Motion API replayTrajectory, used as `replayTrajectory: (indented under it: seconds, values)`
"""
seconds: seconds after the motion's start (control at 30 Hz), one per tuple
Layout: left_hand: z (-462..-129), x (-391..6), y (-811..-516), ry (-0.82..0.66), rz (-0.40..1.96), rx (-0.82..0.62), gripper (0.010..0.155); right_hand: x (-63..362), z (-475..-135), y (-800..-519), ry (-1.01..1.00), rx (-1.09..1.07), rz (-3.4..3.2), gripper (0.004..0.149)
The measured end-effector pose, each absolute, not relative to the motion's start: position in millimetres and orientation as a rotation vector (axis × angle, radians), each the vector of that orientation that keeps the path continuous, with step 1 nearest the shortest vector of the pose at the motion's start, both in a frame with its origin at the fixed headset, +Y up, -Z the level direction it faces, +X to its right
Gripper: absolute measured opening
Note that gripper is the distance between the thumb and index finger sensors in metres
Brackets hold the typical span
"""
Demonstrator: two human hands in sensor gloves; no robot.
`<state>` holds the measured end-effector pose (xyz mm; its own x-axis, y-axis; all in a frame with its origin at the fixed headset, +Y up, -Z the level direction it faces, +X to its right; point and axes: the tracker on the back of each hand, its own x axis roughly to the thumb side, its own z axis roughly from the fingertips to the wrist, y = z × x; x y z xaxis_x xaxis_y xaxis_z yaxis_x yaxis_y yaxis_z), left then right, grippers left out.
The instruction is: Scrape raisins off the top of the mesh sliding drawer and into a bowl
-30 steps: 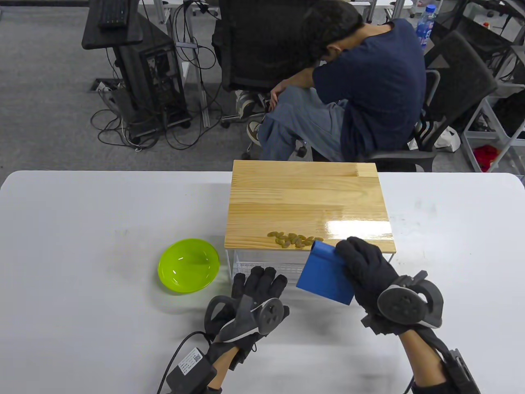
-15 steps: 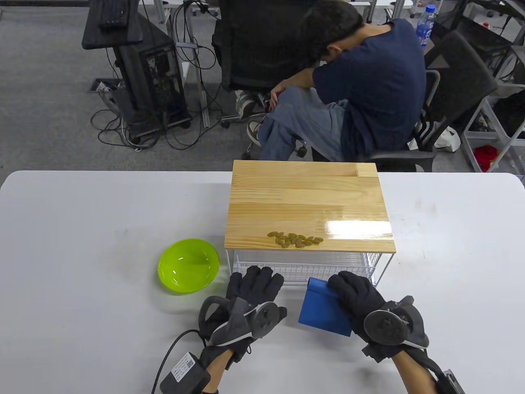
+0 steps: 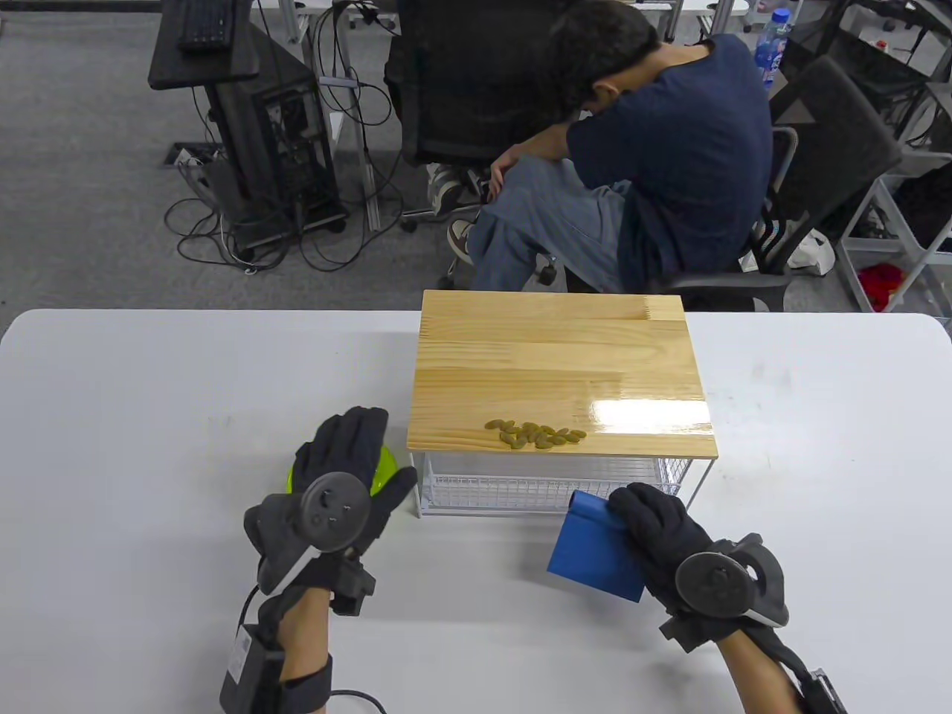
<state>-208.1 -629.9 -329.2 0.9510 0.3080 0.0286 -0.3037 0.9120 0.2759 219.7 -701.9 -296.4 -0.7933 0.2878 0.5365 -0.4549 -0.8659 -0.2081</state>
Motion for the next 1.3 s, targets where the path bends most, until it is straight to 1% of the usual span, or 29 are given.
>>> replayTrajectory:
  seconds: [0.07,0.13,0.2,0.33,0.37,0.47,0.6,0.7,0.8,0.93,1.03,1.1,1.2,1.3]
  values:
    - [-340.5,-225.8,-636.2,0.126,0.303,0.250,0.078,219.5,-296.3,-701.7,-0.463,0.707,2.608,0.056]
    - [-352.8,-241.7,-649.3,0.234,0.310,0.196,0.076,218.3,-295.5,-701.1,-0.464,0.717,2.611,0.056]
    - [-363.6,-252.5,-666.8,0.313,0.315,0.118,0.075,216.3,-295.5,-701.3,-0.460,0.726,2.608,0.056]
    - [-380.2,-261.2,-701.3,0.454,0.200,-0.044,0.076,212.8,-296.5,-703.7,-0.437,0.747,2.615,0.056]
    - [-384.8,-262.9,-710.9,0.507,0.171,-0.109,0.076,212.1,-296.8,-704.5,-0.442,0.744,2.625,0.056]
    - [-394.3,-265.1,-731.4,0.587,0.191,-0.236,0.076,212.4,-297.9,-705.2,-0.433,0.743,2.625,0.056]
    - [-401.5,-269.3,-746.5,0.648,0.276,-0.287,0.072,215.9,-298.5,-705.3,-0.434,0.724,2.624,0.056]
    - [-403.1,-273.9,-751.6,0.670,0.361,-0.290,0.063,218.2,-298.9,-705.2,-0.434,0.716,2.628,0.056]
    - [-400.5,-280.2,-755.4,0.684,0.419,-0.259,0.055,218.8,-300.4,-705.9,-0.424,0.709,2.626,0.056]
    - [-396.2,-287.3,-760.8,0.673,0.526,-0.267,0.055,217.7,-300.6,-706.2,-0.419,0.714,2.629,0.056]
    - [-390.6,-293.6,-759.0,0.673,0.593,-0.231,0.052,217.3,-300.0,-706.4,-0.425,0.718,2.628,0.056]
    - [-384.4,-300.0,-752.8,0.698,0.649,-0.185,0.051,217.7,-299.6,-706.6,-0.428,0.720,2.630,0.056]
    - [-375.7,-308.0,-737.7,0.696,0.742,-0.102,0.051,218.5,-299.5,-706.7,-0.429,0.715,2.631,0.056]
    - [-364.9,-311.4,-711.1,0.674,0.879,0.018,0.052,219.6,-300.6,-707.1,-0.426,0.705,2.633,0.056]
